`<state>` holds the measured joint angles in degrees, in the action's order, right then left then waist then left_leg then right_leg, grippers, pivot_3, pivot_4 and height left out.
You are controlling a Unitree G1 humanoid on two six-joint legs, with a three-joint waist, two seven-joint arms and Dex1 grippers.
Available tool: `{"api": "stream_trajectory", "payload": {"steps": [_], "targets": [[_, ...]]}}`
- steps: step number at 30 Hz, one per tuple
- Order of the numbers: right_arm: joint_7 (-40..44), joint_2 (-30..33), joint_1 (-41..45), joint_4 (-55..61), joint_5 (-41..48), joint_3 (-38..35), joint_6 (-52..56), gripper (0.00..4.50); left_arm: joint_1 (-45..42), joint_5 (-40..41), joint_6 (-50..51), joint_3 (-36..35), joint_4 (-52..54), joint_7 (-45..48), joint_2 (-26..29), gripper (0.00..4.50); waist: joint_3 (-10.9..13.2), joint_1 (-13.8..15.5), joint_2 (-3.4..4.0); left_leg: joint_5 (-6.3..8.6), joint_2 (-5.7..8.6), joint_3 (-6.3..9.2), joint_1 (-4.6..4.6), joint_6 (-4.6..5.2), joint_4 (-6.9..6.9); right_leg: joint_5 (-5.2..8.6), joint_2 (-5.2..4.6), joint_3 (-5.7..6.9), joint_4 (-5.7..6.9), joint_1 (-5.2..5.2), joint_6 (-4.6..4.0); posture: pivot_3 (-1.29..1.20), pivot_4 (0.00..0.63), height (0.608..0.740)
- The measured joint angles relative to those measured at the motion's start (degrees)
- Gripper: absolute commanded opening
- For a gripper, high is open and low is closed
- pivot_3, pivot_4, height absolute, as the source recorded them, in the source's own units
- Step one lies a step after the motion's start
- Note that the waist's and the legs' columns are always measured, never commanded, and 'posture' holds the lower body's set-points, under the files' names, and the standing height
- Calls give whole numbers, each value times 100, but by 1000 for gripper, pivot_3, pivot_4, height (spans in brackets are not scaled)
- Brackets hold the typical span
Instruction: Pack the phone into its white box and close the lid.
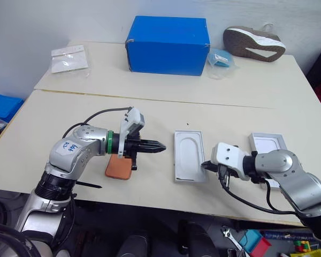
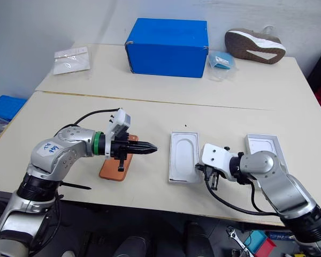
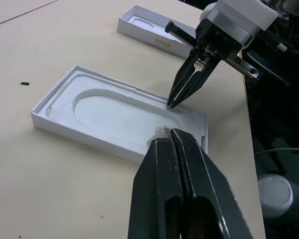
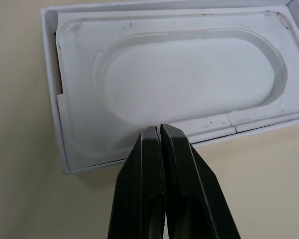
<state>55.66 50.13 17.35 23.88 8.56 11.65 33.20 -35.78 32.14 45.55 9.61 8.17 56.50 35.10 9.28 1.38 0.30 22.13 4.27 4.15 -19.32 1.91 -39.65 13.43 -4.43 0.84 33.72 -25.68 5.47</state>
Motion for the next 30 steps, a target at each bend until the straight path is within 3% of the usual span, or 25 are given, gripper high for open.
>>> {"api": "stream_trajectory", "payload": {"steps": [6, 10, 13, 19, 23, 25, 30], "targets": [[-2, -321, 245, 13, 308, -56, 182, 65, 21, -105, -21, 0, -1, -19, 36, 0, 0, -7, 0, 0, -2, 0, 0, 0, 0, 0, 2, 0, 2, -1, 0, 0, 150, 740], [1, -657, 269, 17, 493, -94, -252, 65, 204, -116, 51, -176, -5, -67, 290, 0, 0, -15, 1, 0, -2, 0, 0, 0, 1, 0, 2, 0, 2, -2, 0, 0, 150, 740], [136, -705, 274, 86, 689, -95, -445, 0, 509, -8, 341, -611, -84, -96, 578, 603, 1, -20, 2, 0, -3, 0, 1, 0, 1, 0, 2, 0, 3, -2, 0, 0, 150, 740], [94, -995, 618, 29, 617, 196, -452, 0, 928, 564, 1368, -1550, -845, 227, 1540, 2516, 2, -78, 1, 0, -4, 1, 4, 0, 2, 0, 5, 0, 11, -4, 0, 0, 150, 740], [41, -1520, 1201, -537, 229, 790, -672, 0, 948, 545, 1660, -1588, -1755, 784, 2376, 3818, 5, -148, 4, 0, 0, 0, 7, -1, 4, 1, 4, 2, 14, -5, -1, 0, 150, 740], [43, -1740, 1438, -833, 65, 1019, -780, 0, 882, 419, 1723, -1485, -2122, 920, 2541, 4469, 5, -150, 6, 0, 1, 0, 6, -1, 6, 1, 3, 4, 15, -7, -1, 0, 150, 740], [52, -2409, 2006, -1670, -451, 1724, -1215, 0, 332, 46, 2291, -646, -2826, 975, 2574, 4492, 3, -146, 1, 1, 10, 2, -3, 3, 5, 0, 2, 17, 45, -30, -1, 0, 150, 740]]}}
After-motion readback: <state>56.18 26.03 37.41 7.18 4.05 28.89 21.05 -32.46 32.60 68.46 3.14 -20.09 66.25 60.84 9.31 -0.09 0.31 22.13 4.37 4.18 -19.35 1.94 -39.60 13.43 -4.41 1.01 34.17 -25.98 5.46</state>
